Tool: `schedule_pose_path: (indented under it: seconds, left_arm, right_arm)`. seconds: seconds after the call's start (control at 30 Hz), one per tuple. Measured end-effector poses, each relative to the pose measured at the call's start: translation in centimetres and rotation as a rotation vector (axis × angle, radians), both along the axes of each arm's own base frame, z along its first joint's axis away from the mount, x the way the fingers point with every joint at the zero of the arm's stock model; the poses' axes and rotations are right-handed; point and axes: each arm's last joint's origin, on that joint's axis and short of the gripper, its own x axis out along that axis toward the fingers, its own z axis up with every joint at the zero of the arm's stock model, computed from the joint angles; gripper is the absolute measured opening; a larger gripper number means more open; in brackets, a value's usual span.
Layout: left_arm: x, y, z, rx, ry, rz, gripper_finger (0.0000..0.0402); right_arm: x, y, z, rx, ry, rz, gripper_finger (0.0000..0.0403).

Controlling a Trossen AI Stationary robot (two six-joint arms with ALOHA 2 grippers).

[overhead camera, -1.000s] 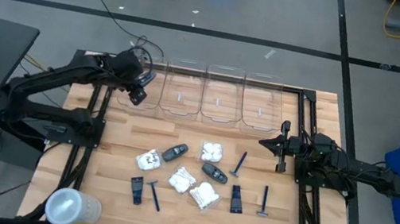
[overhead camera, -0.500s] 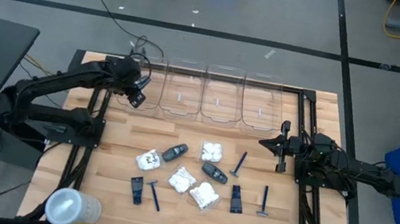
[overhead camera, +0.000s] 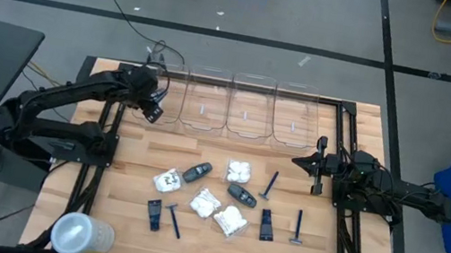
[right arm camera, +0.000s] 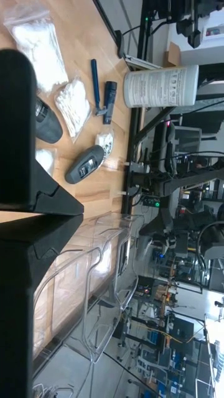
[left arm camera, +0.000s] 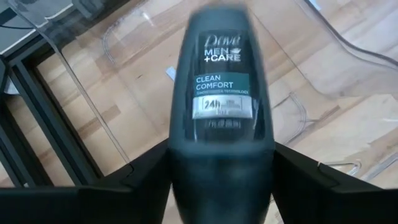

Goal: Pick & Place Travel size toiletries
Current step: Put the left gray deodorant into the left transparent bin

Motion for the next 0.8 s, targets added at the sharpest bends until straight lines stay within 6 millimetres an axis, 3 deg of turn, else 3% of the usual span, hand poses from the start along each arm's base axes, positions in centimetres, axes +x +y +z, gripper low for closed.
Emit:
schedule_pose_path:
  seconds: [0.67,0.8]
  left_arm:
    - [0.01,-0.03,0.04,-0.004,-0.001,-0.005,0.0261]
    - [0.2,-0.09,0.79,-0.009,-0.017,-0.019,0.0261]
  right_arm:
    - [0.0,0.0,0.01,0.0,0.0,0.0,0.0014]
    - [0.0,0.0,-0.01,0.0,0.0,0.0,0.0013]
